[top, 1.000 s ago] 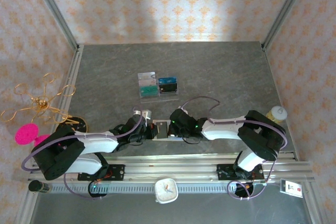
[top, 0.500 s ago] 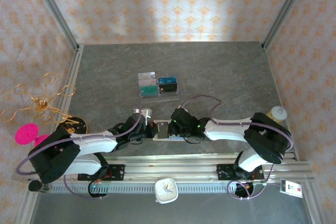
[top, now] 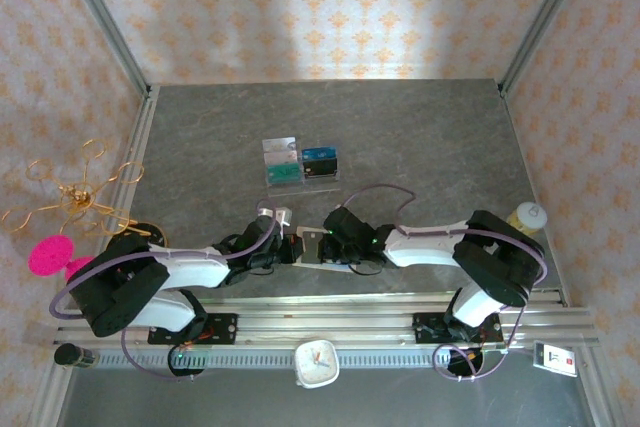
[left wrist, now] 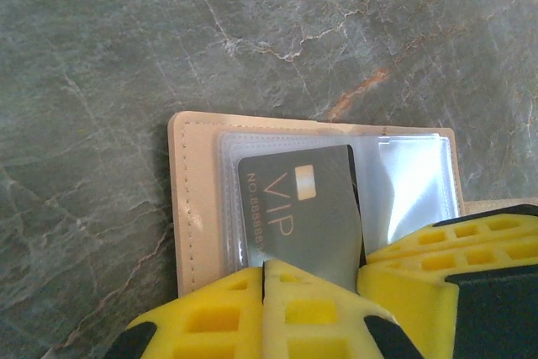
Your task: Take the credit cards out of the card holder
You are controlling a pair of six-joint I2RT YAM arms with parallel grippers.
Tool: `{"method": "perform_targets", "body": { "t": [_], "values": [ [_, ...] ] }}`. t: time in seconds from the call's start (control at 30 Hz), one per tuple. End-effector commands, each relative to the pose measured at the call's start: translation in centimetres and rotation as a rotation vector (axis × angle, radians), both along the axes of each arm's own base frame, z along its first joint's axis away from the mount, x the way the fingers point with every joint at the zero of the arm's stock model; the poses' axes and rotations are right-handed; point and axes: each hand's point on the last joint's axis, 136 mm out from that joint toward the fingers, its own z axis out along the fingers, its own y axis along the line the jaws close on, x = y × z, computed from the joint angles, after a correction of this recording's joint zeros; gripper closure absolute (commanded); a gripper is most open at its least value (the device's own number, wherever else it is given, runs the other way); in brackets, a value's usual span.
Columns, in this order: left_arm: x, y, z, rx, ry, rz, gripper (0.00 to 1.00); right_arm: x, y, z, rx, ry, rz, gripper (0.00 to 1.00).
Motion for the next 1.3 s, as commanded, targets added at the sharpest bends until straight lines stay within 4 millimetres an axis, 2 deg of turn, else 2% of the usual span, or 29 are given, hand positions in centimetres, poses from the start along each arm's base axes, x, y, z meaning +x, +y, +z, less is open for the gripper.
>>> {"method": "perform_targets", "body": {
  "t": [0.0, 0.17, 0.27, 0.4, 0.5, 0.63, 0.77, 0.93, 1.0, 1.27],
  "values": [
    [-1.8, 0.6, -1.8, 0.029, 0.065, -0.025, 1.0, 0.2, -0.3, -0.7, -0.035, 0.007, -0.02, 1.0],
    [-1.9, 1.6, -1.9, 0.037, 0.054, -0.002, 1.0, 0.5, -3.6, -1.1, -0.138, -0.02, -0.116, 1.0],
    [-2.0, 1.7, -1.9, 0.038, 0.058, -0.002, 1.0, 0.6, -4.7, -1.3, -0.181, -0.033, -0.141, 1.0],
    [-1.7, 1.3, -1.0, 0.019, 0.041, -0.009, 1.0, 0.9, -4.3, -0.7, -0.172, -0.043, -0.139, 1.0],
    [-1.2, 1.0, 0.4, 0.011, 0.01, -0.009, 1.0, 1.2, -3.3, 0.6, -0.127, -0.069, -0.116, 0.92],
    [-0.4, 0.7, 3.0, -0.02, -0.049, 0.0, 1.0, 1.7, -3.1, 1.9, -0.108, -0.103, -0.113, 0.85],
    [0.1, -0.7, 4.7, -0.06, -0.085, -0.022, 1.0, 1.5, -1.5, 2.9, -0.045, -0.101, -0.056, 0.79],
    [0.6, -2.9, 4.5, -0.08, -0.076, -0.072, 1.0, 1.6, -0.9, 3.0, -0.031, -0.095, -0.015, 0.78],
    [0.7, -3.3, 4.1, -0.071, -0.072, -0.08, 1.0, 1.6, -1.0, 3.0, -0.02, -0.087, 0.005, 0.77],
    [0.4, -2.5, 1.5, -0.005, -0.026, -0.067, 1.0, 1.2, -1.0, 2.3, -0.011, -0.065, 0.112, 0.76]
  ]
}}
